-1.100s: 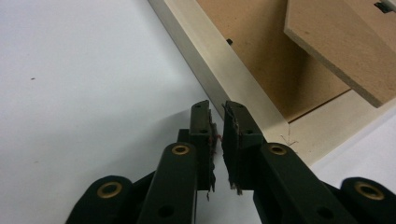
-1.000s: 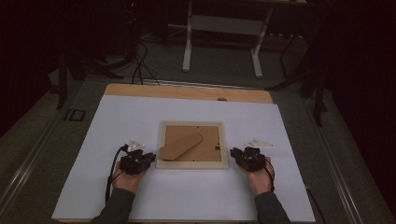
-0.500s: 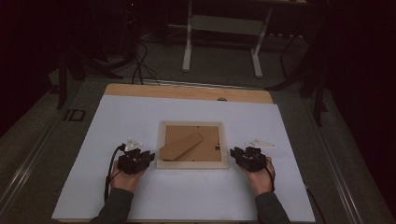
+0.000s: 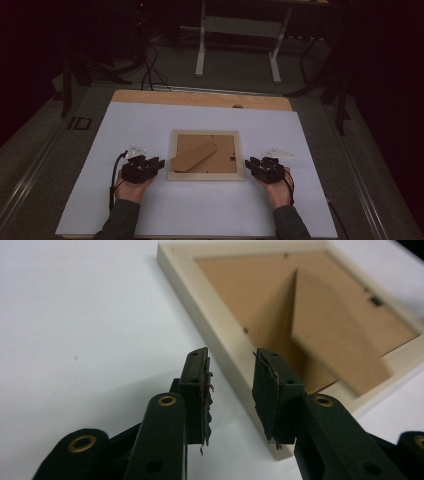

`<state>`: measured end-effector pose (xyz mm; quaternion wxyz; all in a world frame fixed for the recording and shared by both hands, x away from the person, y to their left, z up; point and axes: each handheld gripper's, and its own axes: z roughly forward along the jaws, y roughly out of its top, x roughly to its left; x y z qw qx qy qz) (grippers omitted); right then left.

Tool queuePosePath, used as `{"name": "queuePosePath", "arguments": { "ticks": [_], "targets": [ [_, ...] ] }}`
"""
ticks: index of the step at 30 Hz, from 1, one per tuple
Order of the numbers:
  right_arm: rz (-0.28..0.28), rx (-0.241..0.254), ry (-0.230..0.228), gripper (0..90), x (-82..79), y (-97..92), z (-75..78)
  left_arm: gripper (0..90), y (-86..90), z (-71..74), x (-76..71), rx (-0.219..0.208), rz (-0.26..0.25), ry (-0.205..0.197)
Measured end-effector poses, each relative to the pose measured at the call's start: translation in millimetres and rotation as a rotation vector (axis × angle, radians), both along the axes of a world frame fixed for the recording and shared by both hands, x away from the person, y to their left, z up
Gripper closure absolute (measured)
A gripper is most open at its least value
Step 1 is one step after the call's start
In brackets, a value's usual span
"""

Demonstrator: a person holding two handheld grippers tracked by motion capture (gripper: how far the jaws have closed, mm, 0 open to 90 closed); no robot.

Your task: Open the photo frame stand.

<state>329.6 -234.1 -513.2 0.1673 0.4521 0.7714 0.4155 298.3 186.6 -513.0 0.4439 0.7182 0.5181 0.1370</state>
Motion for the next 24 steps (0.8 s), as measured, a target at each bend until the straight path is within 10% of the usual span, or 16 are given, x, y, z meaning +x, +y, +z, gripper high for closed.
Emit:
{"name": "queuePosePath", "arguments": {
  "ticks": [11, 24],
  "targets": [
    [0.003, 0.005, 0.002, 67.5, -0.4, -0.9, -0.1, 66.0, 8.1, 21.6, 6.4, -0.099, -0.059, -0.01],
    [0.002, 0.012, 0.006, 65.6, 0.7, -2.9, -0.2, 61.7, -9.0, 34.2, 27.4, -0.056, -0.134, 0.017]
  ]
}}
